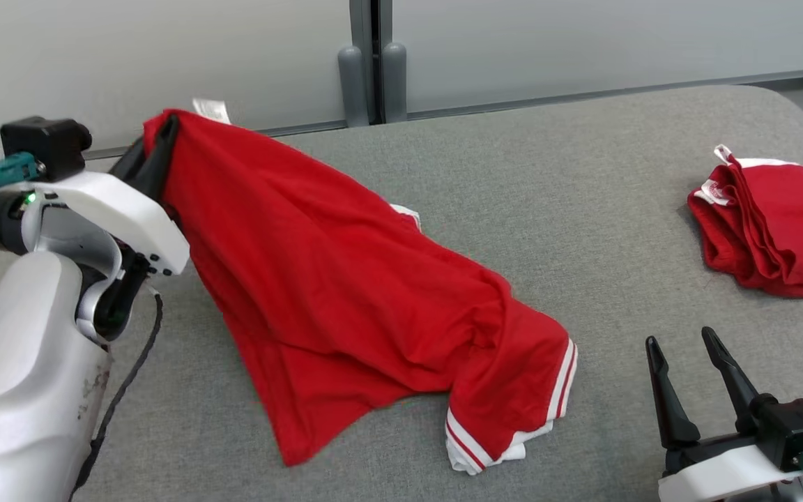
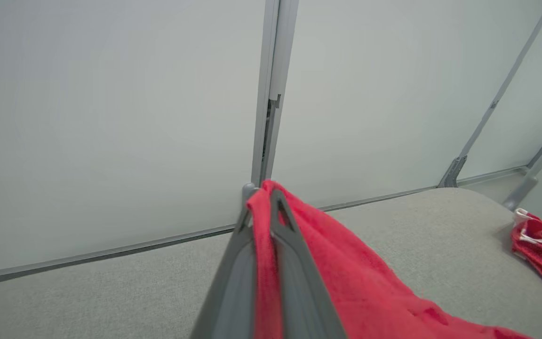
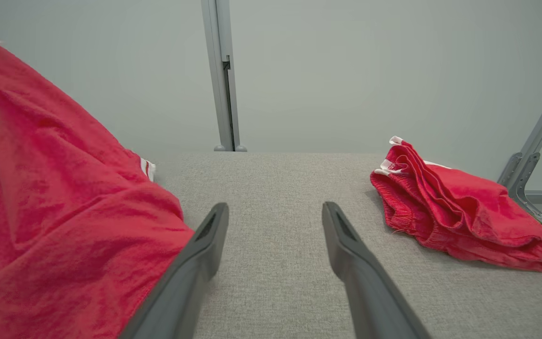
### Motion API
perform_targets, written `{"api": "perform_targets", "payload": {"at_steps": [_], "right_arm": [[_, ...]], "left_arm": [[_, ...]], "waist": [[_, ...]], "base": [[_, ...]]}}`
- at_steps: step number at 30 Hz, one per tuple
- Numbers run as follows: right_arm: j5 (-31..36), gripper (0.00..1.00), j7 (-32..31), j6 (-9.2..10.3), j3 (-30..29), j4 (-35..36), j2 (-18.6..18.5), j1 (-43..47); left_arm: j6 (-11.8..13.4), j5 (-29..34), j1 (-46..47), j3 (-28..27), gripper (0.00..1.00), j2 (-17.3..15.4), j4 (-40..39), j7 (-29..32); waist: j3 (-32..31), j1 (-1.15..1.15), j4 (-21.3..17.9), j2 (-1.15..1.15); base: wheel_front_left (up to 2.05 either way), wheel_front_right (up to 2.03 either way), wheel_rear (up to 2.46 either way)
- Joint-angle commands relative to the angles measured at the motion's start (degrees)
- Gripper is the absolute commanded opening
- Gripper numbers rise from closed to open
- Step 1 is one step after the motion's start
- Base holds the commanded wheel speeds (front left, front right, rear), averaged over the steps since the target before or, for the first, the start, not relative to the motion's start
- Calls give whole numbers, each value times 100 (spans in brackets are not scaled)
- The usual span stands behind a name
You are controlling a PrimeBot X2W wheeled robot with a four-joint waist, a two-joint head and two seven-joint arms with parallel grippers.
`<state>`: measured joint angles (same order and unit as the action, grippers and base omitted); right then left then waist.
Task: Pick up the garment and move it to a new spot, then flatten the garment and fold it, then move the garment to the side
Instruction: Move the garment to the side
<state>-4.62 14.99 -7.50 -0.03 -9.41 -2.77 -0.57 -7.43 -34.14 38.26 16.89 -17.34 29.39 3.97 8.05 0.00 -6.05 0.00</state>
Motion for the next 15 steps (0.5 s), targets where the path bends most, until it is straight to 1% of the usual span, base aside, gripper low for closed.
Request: {"api": "perform_targets", "payload": {"at_steps": [1,5,9,12,15], "right_arm": [[-42,100,28,2,-25,-12,-28,76],[-29,100,28,2,-66,-47,-27,138],[-33,100,28,2,-126,-64,-26,228],[-49,100,28,2,-149,-68,-27,314],[-87,100,28,2,-165,-69,-28,418]], "left_arm": [[-8,-25,187,35,0,-68,-11,-73],[-8,-43,549,189,0,-173,-9,-233],[-8,-184,748,406,0,-193,-87,-378],[-8,-353,515,580,0,-217,-220,-403],[-8,-611,-90,859,0,-296,-576,-218]], "waist": [[-146,0,-41,0],[-338,0,-99,0],[-469,0,-112,0],[-568,0,-111,0],[-682,0,-109,0]], "base": [[0,0,0],[0,0,0],[0,0,0],[0,0,0],[0,0,0]]}}
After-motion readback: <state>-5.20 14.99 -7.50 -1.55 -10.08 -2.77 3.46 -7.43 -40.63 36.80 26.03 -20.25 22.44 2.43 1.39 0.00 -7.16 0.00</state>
